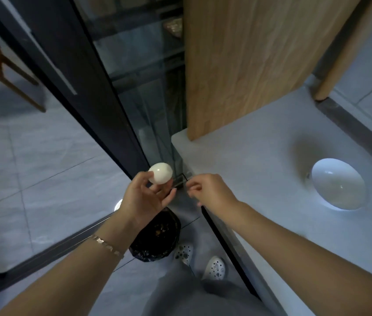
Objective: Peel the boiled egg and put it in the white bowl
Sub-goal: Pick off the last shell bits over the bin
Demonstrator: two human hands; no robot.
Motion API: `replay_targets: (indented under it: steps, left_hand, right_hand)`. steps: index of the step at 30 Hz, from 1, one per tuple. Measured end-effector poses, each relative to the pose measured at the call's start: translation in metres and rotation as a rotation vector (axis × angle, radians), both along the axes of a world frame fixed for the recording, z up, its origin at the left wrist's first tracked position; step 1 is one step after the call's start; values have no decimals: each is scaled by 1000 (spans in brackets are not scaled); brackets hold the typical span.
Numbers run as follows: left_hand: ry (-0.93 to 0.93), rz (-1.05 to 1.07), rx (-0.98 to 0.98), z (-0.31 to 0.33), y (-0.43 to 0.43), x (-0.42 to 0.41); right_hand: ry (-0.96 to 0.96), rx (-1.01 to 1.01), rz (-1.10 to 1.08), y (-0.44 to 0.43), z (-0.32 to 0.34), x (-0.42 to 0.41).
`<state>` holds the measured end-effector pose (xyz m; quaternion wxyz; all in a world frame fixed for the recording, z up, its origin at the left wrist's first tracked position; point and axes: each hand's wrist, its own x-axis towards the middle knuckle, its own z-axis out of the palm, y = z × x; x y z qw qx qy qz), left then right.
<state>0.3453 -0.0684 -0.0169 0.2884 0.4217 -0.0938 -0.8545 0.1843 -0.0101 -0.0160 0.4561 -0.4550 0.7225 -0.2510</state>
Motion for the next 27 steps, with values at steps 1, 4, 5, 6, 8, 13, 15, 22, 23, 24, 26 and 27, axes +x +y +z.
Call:
replay_targets:
  steps: [1, 4, 5, 6, 8, 13, 15, 22, 23, 24, 26, 27]
  left_hand:
    - [-34, 49, 13, -5, -1, 9]
    - [-112, 152, 41, -16, -2, 42]
    - [-136, 166, 53, -19, -1, 49]
    - [-158, 183, 59, -21, 0, 54]
    - [-197, 225, 68, -27, 0, 68]
    - [-258, 240, 85, -34, 2, 74]
    - [-275, 211, 65, -35, 1, 71]
    - [-289, -21, -91, -33, -5, 28]
    - [-287, -59, -107, -31, -5, 17]
    - [-290, -106, -127, -29, -6, 3]
    - [-304, -199, -182, -24, -6, -23]
    - [-305, -268, -222, -21, -4, -41]
  right_hand:
    - [104, 8, 82, -6, -6, 9]
    - [427, 50, 376, -26, -30, 46]
    - [461, 88, 442, -28, -37, 54]
    - [449, 116, 488, -31, -47, 61]
    - [381, 179, 562, -35, -57, 75]
    - [451, 195, 539, -37, -59, 84]
    - [497, 212, 578, -34, -60, 80]
    - [423, 266, 446, -18, -45, 32]
    - [414, 290, 403, -14, -41, 23]
    - [405, 276, 384, -8, -39, 11]
    - [384, 274, 338, 6, -29, -14]
    - [382, 267, 270, 16, -23, -31]
